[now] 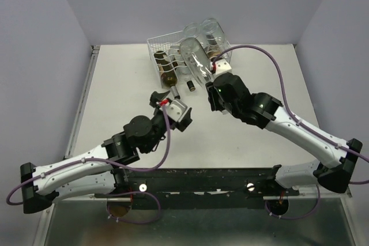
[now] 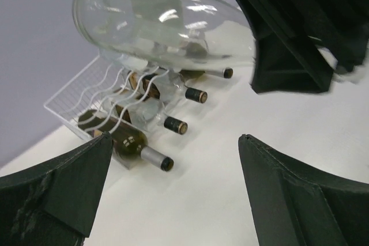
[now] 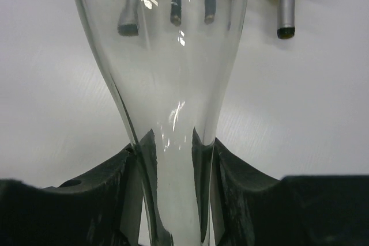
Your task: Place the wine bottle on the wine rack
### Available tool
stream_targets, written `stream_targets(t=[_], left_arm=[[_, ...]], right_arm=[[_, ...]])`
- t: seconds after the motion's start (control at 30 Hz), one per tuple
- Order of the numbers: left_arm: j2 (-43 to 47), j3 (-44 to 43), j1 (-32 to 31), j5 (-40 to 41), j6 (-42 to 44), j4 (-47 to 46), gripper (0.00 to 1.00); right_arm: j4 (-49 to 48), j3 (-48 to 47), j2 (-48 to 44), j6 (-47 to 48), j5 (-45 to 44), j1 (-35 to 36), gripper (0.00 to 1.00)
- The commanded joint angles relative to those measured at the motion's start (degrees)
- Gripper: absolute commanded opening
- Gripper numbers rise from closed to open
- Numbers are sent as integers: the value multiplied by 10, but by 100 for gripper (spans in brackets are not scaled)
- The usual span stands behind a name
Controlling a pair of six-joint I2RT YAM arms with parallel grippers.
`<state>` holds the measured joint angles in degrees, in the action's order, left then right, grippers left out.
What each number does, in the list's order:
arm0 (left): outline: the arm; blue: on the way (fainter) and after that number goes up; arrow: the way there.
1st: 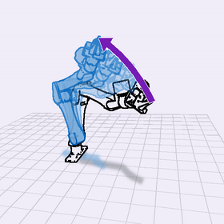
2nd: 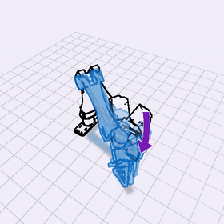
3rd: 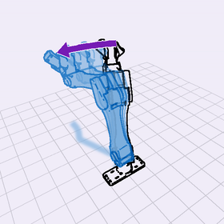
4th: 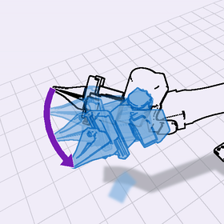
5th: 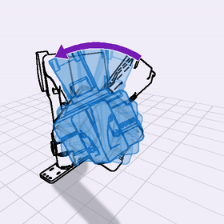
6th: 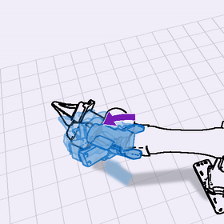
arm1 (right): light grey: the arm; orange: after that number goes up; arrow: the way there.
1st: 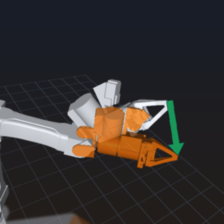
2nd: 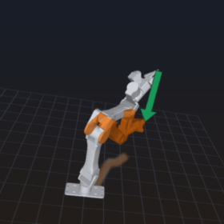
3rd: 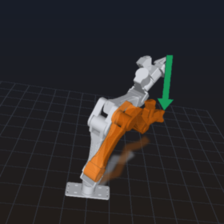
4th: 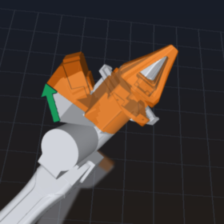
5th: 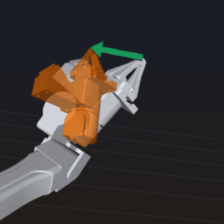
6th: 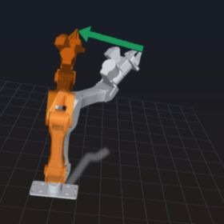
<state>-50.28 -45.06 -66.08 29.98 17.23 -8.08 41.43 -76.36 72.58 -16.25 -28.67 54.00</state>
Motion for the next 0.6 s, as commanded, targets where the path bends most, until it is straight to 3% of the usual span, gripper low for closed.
stream_targets(t=[0.0,0.13,0.33,0.57], left_arm=[[140,37,-4,47,-156,80,99],[227,57,-4,59,-208,132,99],[327,31,-4,180,-290,240,99],[413,54,-4,211,-307,248,99]], right_arm=[[-248,-52,58,48,21,-55,0],[-280,-94,128,50,75,-87,1],[-289,-180,243,29,125,-106,1],[-283,-247,344,5,146,-123,1]])
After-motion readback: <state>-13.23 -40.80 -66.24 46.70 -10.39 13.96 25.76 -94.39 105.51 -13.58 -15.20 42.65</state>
